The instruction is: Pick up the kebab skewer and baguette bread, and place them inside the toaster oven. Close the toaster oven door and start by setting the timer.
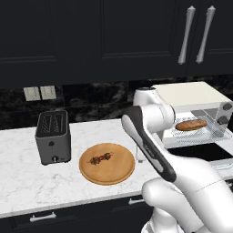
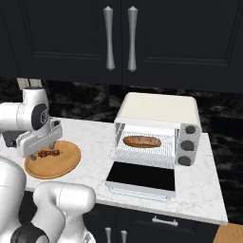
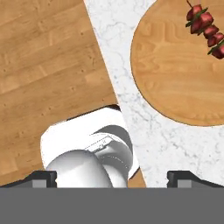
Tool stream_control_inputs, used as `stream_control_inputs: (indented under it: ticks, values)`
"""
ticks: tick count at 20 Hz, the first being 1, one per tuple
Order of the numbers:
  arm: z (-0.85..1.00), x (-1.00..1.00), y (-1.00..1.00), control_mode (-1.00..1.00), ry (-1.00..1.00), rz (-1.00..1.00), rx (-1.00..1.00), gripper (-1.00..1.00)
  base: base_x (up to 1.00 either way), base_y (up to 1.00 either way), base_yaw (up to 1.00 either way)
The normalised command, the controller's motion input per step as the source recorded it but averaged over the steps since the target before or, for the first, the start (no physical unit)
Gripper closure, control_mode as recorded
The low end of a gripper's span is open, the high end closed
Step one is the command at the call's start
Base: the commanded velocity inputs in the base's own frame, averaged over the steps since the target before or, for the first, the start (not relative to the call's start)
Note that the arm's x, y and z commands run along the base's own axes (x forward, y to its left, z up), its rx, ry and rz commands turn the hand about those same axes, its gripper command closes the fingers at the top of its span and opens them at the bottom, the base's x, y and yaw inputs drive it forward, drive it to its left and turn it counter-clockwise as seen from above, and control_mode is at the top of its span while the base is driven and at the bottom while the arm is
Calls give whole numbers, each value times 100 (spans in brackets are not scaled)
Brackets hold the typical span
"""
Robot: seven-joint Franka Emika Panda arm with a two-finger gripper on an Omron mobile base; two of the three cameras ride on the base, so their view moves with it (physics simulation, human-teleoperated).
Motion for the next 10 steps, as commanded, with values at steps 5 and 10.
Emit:
stream_control_inputs:
  ticks: [5,10]
  values:
    - [-14,24,70,-100,-4,1,-10,-100,0,0,0]
    - [-28,38,38,-100,-6,25,-7,-100,0,0,0]
